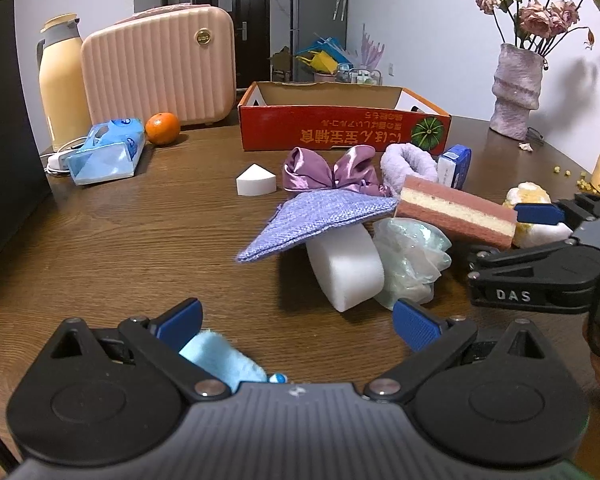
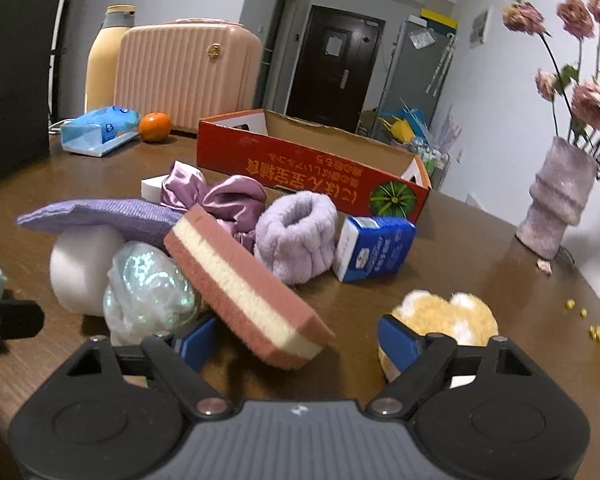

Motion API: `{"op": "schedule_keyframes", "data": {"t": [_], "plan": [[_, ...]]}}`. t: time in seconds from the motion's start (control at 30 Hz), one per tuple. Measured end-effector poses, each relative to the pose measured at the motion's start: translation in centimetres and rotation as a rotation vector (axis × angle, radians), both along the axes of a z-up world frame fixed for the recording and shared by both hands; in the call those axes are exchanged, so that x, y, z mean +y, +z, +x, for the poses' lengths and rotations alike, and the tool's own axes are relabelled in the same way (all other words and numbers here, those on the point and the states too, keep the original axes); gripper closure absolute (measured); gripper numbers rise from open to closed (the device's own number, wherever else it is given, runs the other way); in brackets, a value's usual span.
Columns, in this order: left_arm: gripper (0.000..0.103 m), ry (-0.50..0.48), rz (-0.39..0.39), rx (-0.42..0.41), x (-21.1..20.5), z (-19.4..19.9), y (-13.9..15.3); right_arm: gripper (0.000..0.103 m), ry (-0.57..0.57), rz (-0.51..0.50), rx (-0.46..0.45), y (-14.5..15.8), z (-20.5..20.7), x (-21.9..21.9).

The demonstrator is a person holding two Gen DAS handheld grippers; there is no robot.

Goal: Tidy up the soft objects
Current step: 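Close the right tool on the pink-and-cream sponge block and lift it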

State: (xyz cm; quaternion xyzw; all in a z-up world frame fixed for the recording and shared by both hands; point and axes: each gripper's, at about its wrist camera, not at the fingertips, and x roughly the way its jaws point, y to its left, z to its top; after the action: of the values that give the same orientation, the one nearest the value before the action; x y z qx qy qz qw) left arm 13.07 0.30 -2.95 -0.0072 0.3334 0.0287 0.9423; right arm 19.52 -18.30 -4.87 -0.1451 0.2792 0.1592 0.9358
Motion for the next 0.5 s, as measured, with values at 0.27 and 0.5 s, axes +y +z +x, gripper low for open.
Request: {"op": "schedule_keyframes", "data": {"t": [0.27, 0.5], "plan": [[0.0, 0.011, -0.002, 0.007, 0.1, 0.2, -0.1, 0.051, 0.078, -0.005, -0.044, -0.7, 0.8, 1.1], [0.0, 0.011, -0.002, 0.012, -0.1, 0.4, 0.0, 0.058, 0.125, 0.025, -0.046, -0.8, 0.6, 1.4]]}}
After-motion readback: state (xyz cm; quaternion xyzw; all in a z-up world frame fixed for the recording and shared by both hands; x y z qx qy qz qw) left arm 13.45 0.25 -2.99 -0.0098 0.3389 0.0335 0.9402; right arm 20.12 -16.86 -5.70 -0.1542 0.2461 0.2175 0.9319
